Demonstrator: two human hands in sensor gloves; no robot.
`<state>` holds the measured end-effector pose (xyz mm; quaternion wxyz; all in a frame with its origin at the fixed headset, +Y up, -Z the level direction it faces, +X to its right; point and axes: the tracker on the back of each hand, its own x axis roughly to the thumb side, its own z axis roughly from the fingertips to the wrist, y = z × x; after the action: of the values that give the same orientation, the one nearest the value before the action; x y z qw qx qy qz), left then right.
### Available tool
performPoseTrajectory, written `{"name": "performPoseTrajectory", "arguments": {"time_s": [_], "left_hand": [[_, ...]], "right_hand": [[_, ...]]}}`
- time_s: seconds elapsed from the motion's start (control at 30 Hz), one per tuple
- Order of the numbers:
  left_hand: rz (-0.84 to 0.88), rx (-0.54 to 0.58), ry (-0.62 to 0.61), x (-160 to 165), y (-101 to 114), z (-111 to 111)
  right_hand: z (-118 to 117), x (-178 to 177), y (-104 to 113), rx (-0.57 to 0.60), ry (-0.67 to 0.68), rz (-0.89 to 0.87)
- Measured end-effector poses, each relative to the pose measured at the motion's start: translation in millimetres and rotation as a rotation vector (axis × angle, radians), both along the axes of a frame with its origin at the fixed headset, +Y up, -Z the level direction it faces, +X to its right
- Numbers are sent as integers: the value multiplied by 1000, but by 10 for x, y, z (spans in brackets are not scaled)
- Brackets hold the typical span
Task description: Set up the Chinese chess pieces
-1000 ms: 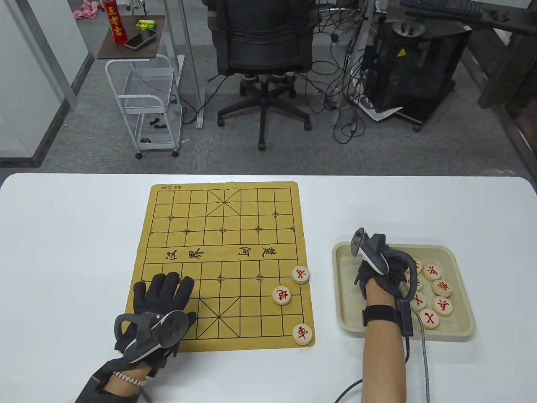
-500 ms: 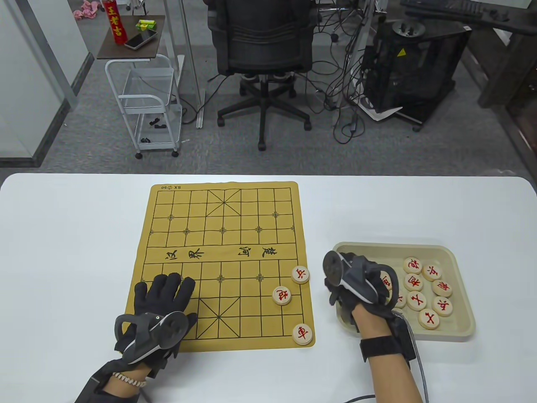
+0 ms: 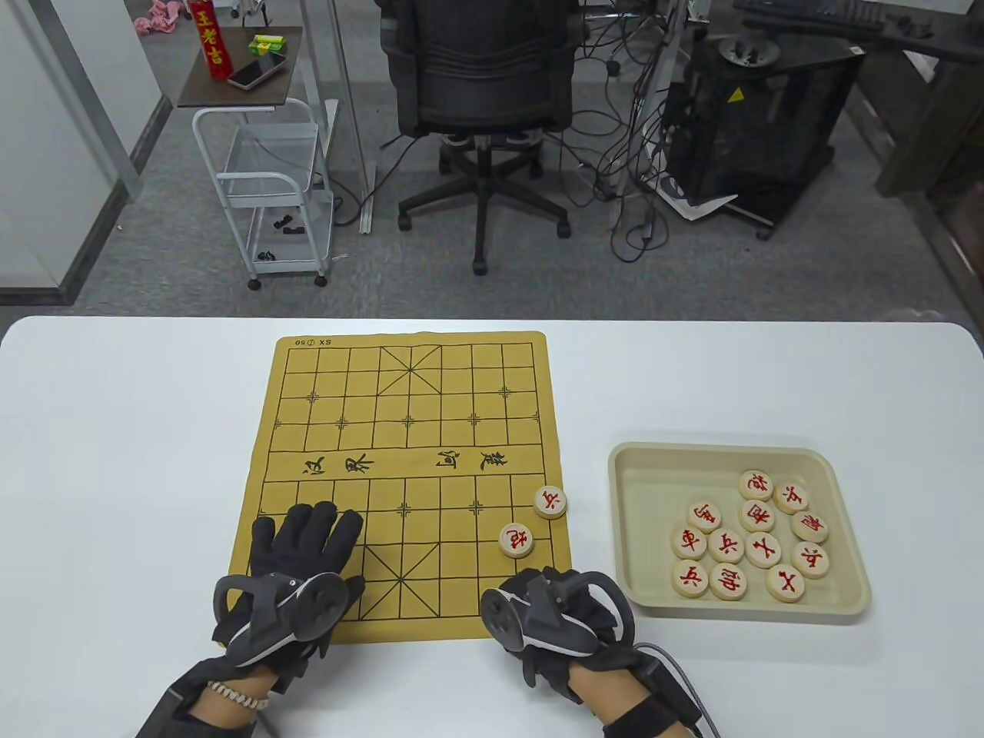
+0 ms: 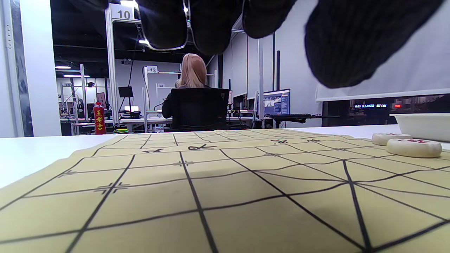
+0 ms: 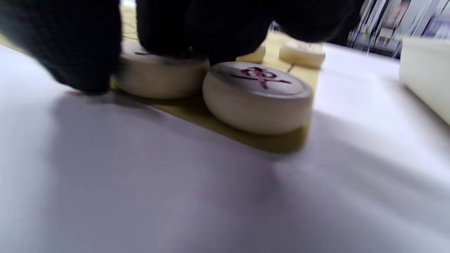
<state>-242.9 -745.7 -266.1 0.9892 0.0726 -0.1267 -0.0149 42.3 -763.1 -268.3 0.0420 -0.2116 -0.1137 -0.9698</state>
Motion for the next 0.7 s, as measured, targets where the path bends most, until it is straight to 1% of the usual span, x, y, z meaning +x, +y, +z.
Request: {"name": "performPoseTrajectory", "arguments": {"time_s": [0.03, 0.07, 0.13, 0.17, 0.2, 0.23, 0.3, 0.37, 0.4, 0.47, 0.57, 0.63, 0.7], "left_hand": [[1, -1, 1, 0, 0, 0], [3, -1, 2, -3, 1, -1], [7, -2, 5, -7, -1, -2], [6, -2, 6, -7, -3, -2], [4, -2, 7, -4, -6, -1], [0, -3, 6, 1, -8, 1], [-5, -1, 2, 19, -12, 5], [-12, 0, -2, 38, -17, 6], [-16, 0, -4, 45, -19, 6], [-19, -2, -4, 49, -22, 3], [-17, -3, -1, 39, -19, 1], [-12, -6, 8, 20, -20, -5], [-12, -10, 15, 9, -22, -8]], "right_hand": [[-35, 68, 54, -35, -31, -67], [-93, 163, 145, -25, -81, -140], [-232, 377, 316, 44, -193, -200], [-331, 524, 394, 103, -268, -197], [-414, 640, 437, 137, -326, -170], [-531, 822, 480, 175, -421, -114], [-731, 1159, 515, 210, -600, -48], [-894, 1457, 495, 204, -732, 3], [-965, 1590, 478, 191, -769, 29], [-1053, 1748, 439, 145, -797, 50], [-1147, 1858, 337, 107, -862, 104], [-1223, 1906, 233, 89, -895, 180], [-1267, 1934, 153, 64, -925, 220]]}}
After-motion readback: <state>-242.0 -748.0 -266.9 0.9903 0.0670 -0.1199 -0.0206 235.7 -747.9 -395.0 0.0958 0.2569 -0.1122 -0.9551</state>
